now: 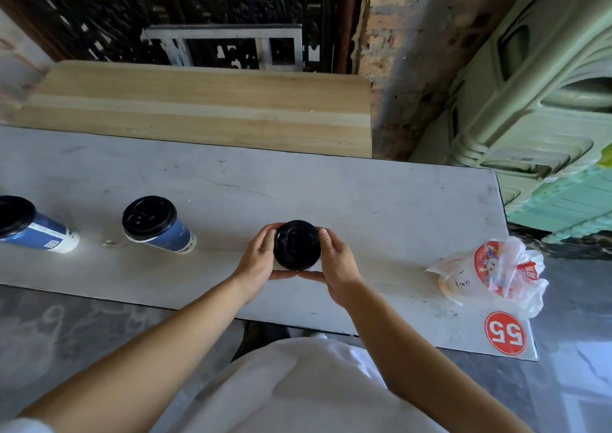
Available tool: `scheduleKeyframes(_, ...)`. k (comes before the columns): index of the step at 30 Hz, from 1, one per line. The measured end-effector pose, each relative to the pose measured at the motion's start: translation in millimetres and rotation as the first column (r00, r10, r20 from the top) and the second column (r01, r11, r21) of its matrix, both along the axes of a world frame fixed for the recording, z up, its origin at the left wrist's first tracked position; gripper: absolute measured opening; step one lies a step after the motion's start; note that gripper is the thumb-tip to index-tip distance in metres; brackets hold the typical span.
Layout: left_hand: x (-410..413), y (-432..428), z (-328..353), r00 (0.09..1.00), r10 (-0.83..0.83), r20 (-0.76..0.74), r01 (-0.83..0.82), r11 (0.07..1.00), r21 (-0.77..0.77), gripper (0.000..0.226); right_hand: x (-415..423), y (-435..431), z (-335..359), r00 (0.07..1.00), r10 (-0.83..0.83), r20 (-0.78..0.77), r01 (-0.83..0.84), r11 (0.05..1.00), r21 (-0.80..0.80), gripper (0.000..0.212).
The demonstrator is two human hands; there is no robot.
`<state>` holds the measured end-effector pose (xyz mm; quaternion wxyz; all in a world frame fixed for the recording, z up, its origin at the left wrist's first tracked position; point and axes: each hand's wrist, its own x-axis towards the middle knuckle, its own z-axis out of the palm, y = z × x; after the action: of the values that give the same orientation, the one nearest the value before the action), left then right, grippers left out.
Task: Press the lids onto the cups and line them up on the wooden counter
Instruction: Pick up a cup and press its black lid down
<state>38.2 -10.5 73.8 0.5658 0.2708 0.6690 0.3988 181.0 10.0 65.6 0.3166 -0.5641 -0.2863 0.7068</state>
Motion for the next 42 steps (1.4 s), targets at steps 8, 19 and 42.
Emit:
scheduleKeyframes(8, 22, -11, 6, 0.954, 0.294, 0.053, -0.291, 0.955, -0.056, 0.028, 7, -12, 2, 0.983, -0.139, -0.116, 0.125, 0.985, -0.122, 0.024)
scheduleKeyframes(19, -4, -14, 4, 0.974, 0.209, -0.088, -0.219, 0.967, -0.131, 0.039, 2, -16, -6, 0.993, -0.044, -0.113, 0.033, 0.994, -0.100, 0.038)
scheduleKeyframes(42, -35, -3, -26, 0.998, -0.055, 0.040, 0.051, 0.995, 0.082, 0.018, -13, 8, -5, 0.998, 0.042, 0.035, -0.042, 0.999, -0.020, 0.035)
